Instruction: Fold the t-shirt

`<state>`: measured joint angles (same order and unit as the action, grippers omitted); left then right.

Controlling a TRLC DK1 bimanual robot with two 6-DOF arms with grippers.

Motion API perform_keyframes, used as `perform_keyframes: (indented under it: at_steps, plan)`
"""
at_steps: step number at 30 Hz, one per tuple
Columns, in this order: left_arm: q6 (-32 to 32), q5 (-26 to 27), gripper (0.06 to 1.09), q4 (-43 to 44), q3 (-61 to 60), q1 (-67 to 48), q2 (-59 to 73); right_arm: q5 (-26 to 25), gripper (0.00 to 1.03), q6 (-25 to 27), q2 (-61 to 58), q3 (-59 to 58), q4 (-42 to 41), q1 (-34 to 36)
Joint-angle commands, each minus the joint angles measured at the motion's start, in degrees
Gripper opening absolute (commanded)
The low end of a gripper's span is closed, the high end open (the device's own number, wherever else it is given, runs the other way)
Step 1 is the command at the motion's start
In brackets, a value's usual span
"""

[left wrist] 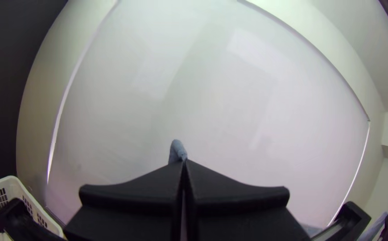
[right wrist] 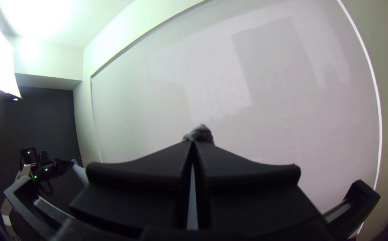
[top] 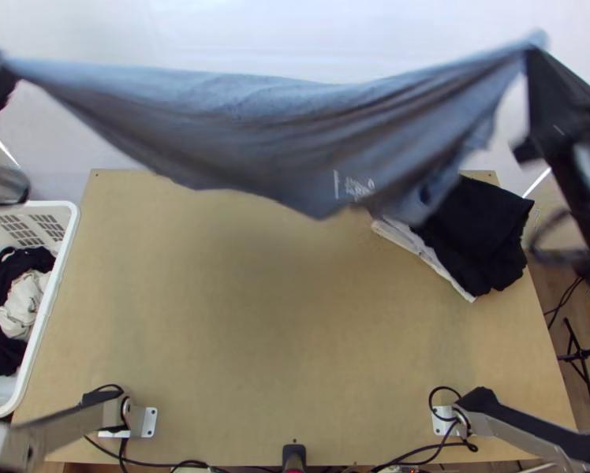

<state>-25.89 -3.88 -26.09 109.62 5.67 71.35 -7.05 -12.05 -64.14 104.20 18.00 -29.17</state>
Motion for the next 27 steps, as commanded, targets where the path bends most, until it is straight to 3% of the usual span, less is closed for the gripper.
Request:
perform_keyframes:
  at_steps: [1, 10, 19, 23, 27]
  plan:
    - [-1.8, 0.1, 0.09, -0.3, -12.2, 6.6, -15.5, 0.0, 0.03, 0.8, 14.7, -6.6, 9.5, -0.7]
    - [-1.4, 2.8, 0.09, -5.4, -24.2, 6.3, -27.3, 0.1, 0.03, -0.3, 26.5, -18.8, 18.5, -0.7]
    - [-2.9, 4.9, 0.09, -9.9, -36.2, 4.8, -34.2, 0.1, 0.03, -11.0, 32.1, -36.9, 24.7, -0.8]
    - [-2.3, 4.9, 0.09, -9.3, -42.9, 4.3, -33.0, 0.1, 0.03, -7.0, 35.3, -50.2, 17.1, -1.2]
    - [-2.1, 4.9, 0.09, -3.0, -50.6, 1.6, -30.1, 0.1, 0.03, -4.8, 29.9, -59.5, 4.6, -1.5]
